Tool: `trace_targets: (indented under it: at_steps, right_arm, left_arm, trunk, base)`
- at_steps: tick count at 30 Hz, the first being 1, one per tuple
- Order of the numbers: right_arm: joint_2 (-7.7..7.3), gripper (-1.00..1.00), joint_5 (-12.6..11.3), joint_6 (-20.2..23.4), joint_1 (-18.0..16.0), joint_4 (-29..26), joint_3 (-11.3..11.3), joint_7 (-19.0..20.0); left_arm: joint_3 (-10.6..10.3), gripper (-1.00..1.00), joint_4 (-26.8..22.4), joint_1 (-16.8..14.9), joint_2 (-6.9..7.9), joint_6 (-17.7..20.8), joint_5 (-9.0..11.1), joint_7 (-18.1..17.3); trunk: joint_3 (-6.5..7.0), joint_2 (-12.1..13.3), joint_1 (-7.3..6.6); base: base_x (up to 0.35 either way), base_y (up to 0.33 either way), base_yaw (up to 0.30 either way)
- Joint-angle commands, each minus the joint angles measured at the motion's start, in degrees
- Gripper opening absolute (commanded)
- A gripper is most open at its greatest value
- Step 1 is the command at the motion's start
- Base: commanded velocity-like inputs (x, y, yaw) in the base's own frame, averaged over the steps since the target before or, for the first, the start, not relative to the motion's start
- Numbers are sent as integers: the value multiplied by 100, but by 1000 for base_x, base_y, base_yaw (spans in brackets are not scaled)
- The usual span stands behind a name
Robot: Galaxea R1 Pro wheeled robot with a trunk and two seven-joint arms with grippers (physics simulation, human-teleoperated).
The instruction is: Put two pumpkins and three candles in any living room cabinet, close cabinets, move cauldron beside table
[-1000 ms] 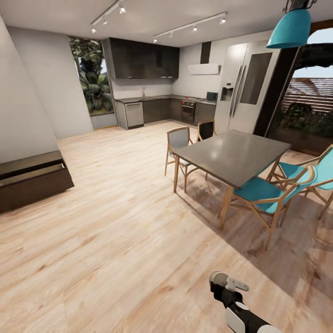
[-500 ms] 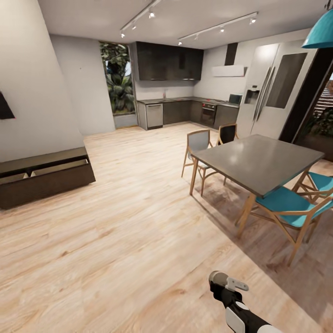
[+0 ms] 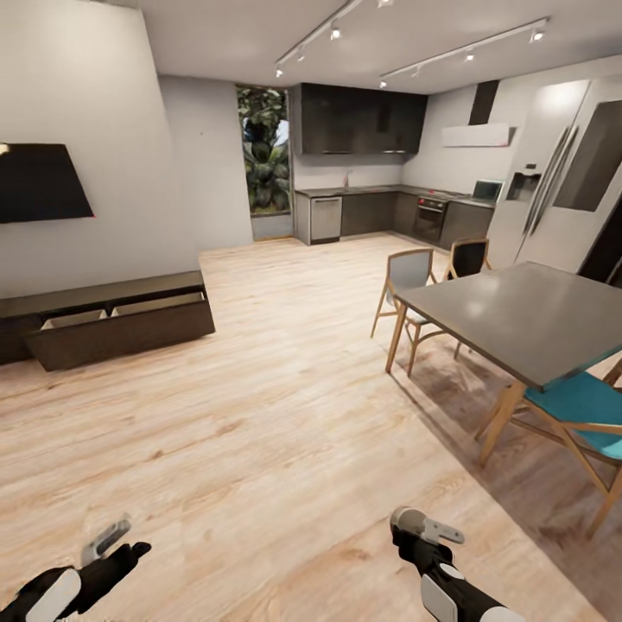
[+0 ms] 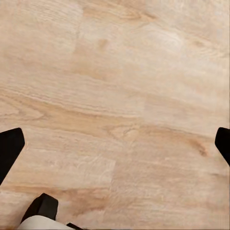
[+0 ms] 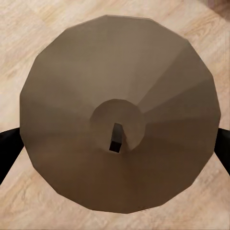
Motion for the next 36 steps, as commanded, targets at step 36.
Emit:
trace_targets:
  at_steps: [36]
  right_arm:
    - [4,-100,-19,-10,-2,-10,69,-40]
  left_arm:
    - [-11,100,1908,32,-183,-1476,74,-133]
  trunk:
    - [128,-5,1]
  base:
    - [235,140,278]
